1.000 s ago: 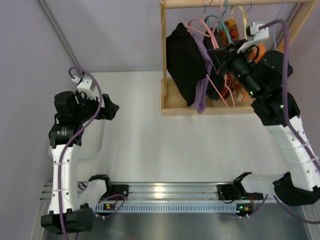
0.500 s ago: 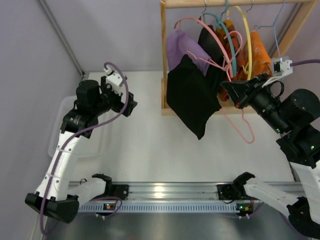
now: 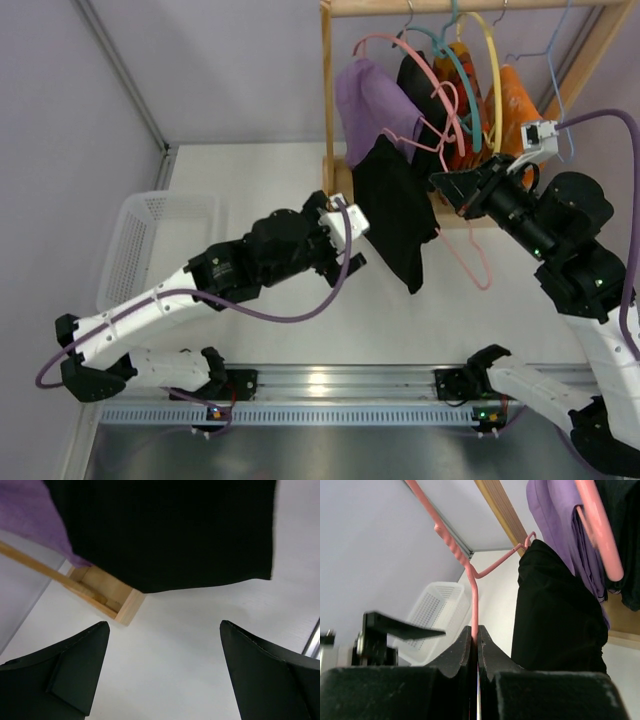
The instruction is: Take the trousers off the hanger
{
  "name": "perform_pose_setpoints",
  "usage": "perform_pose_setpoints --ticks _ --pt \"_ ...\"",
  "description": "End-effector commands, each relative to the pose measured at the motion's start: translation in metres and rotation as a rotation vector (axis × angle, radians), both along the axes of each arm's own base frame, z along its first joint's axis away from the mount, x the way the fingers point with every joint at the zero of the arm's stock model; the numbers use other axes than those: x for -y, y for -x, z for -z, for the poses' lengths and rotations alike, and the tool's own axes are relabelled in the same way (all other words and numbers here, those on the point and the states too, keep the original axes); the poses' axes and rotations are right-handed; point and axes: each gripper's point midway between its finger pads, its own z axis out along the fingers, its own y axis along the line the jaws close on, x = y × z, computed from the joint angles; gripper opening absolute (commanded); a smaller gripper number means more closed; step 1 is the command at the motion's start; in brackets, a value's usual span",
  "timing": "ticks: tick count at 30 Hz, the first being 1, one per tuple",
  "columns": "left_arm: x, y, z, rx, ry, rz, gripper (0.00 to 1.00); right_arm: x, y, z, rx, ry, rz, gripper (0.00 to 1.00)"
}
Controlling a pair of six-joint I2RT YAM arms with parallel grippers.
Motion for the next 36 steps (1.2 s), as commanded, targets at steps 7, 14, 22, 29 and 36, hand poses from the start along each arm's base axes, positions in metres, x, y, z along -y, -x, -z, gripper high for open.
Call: perform_pose_setpoints --ticks 7,14,22,29,36 --pt "0.08 0.02 -0.032 0.037 0.218 -0.109 0.98 0.011 -0.005 -0.102 0.219 -0.217 0.063 0.0" --pt "0.116 0.003 -0.012 -0.118 0.339 -0.293 0.99 0.003 -0.021 -0.123 0.214 -0.285 0.067 0.0" --pt "0.115 -0.031 0.022 -0.049 0.314 -0.504 0.99 -0.001 -0.027 -0.137 0.213 -0.33 0.062 0.0" --pt "0.117 -0.047 0.03 -0.018 0.322 -0.558 0.97 -0.001 -0.023 -0.148 0.22 -0.359 0.051 0.0" --pt "0.089 -0.071 0.028 0.028 0.28 -0.621 0.5 0.002 -0.02 -0.146 0.23 -0.336 0.059 0.0"
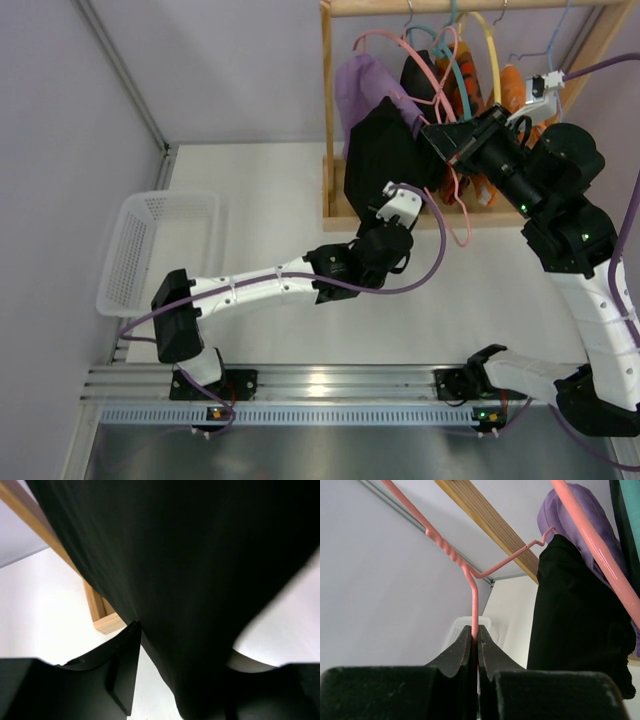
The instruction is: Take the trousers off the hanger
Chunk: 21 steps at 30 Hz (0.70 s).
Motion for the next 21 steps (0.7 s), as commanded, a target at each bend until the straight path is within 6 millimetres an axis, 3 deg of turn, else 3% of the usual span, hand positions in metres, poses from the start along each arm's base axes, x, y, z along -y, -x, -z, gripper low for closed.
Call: perform_pose_setpoints --ticks 1,3,4,5,8,15,18,21 --pt "-0.021 -0.01 -0.023 0.053 0.04 -0.053 0.47 0.019 0.028 -0.088 0.282 -0.118 0.023 0.0" --pt "-0.03 -0.002 -0.033 0.055 0.062 -0.02 0.38 0.022 0.022 -0.081 0.269 -0.107 0.051 0.0" --pt "-0.034 0.0 -0.026 0.049 0.04 -0.009 0.33 0.022 0.022 -0.08 0.276 -0.107 0.055 0.0" --pt "-0.038 0.001 -0.028 0.053 0.043 -0.008 0.21 0.021 0.019 -0.073 0.266 -0.101 0.054 0.0" --pt "-0.049 0.004 -0.036 0.069 0.035 -0.002 0.0 0.016 0.012 -0.062 0.242 -0.086 0.051 0.0" --pt "-0.062 0.014 -0.068 0.112 0.064 0.061 0.0 0.01 0.001 -0.042 0.222 -0.028 0.047 0.0" --pt "-0.068 0.012 -0.093 0.129 0.124 0.082 0.0 0.008 -0.004 -0.027 0.206 0.0 0.044 0.0" --pt "-0.076 -0.002 -0.135 0.17 0.211 0.077 0.0 -0.002 -0.001 -0.014 0.206 0.032 -0.012 0.0"
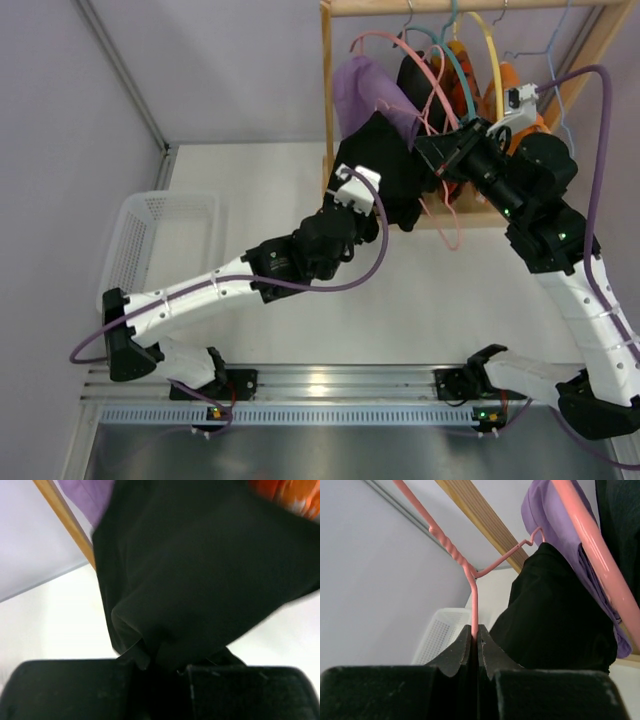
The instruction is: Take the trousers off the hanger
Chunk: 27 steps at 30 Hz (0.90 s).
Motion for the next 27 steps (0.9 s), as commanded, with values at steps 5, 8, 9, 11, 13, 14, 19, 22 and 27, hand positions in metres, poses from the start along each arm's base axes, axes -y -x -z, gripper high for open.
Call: perform_pose_setpoints --ticks 5,8,9,11,13,14,19,22,27 --pt "-0.012 -0.017 -0.13 0.174 0.25 0.038 0.0 -0.01 0.016 -0.018 0.166 -0.004 -0.096 0.0" --pt "-0.015 -0.013 -0.168 0.221 0.324 0.05 0.0 -0.015 0.019 0.006 0.151 0.031 -0.134 0.0" --pt "-0.018 -0.012 -0.185 0.248 0.35 0.052 0.0 -0.015 0.018 0.015 0.144 0.045 -0.132 0.0" --pt "-0.022 -0.009 -0.208 0.294 0.382 0.059 0.0 -0.014 0.017 0.037 0.113 0.073 -0.13 0.0" --pt "-0.027 -0.006 -0.232 0.338 0.413 0.063 0.0 -0.015 0.017 0.054 0.095 0.106 -0.138 0.0" --pt "-0.03 -0.004 -0.245 0.369 0.442 0.064 0.0 -0.016 0.017 0.058 0.089 0.112 -0.146 0.0" --pt "-0.053 0.003 -0.285 0.486 0.463 0.031 0.0 -0.018 0.013 0.095 0.03 0.162 -0.156 0.0" --pt "-0.075 0.004 -0.306 0.569 0.469 -0.042 0.0 -0.018 0.009 0.118 -0.001 0.205 -0.154 0.0" --pt "-0.125 -0.005 -0.338 0.641 0.515 -0.174 0.0 -0.016 0.006 0.16 -0.069 0.274 -0.155 0.0"
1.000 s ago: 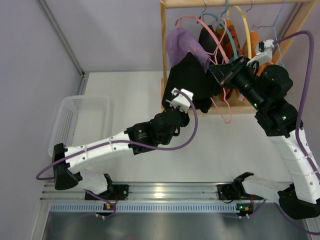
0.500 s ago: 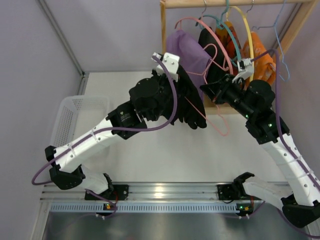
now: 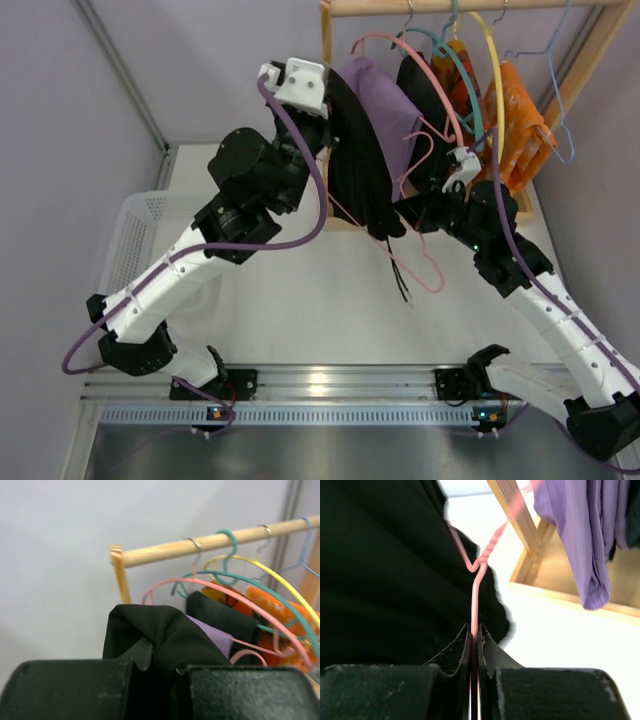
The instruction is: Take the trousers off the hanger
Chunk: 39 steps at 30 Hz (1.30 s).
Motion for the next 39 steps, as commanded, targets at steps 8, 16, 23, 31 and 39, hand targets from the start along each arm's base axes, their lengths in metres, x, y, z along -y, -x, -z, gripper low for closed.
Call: perform_pose_setpoints --ticks 8,16,23,31,39 --pt "-0.173 0.004 -0.104 0.22 0.314 -0.357 0.0 0.009 -0.001 0.036 0.018 0.144 -0.008 0.0" --pt "-0.303 0.027 -0.084 0.242 0.34 -0.716 0.0 0.01 0.007 0.038 0.019 0.191 -0.045 0.0" --pt "-0.36 0.073 -0.076 0.284 0.302 -0.91 0.0 0.009 0.013 0.052 -0.011 0.214 -0.081 0.0" --pt "-0.394 0.095 -0.023 0.212 0.183 -1.113 0.0 0.009 0.026 0.028 0.039 0.223 -0.13 0.0" --pt "-0.432 0.118 0.03 0.147 0.218 -1.275 0.0 0.009 0.034 0.016 0.05 0.219 -0.151 0.0"
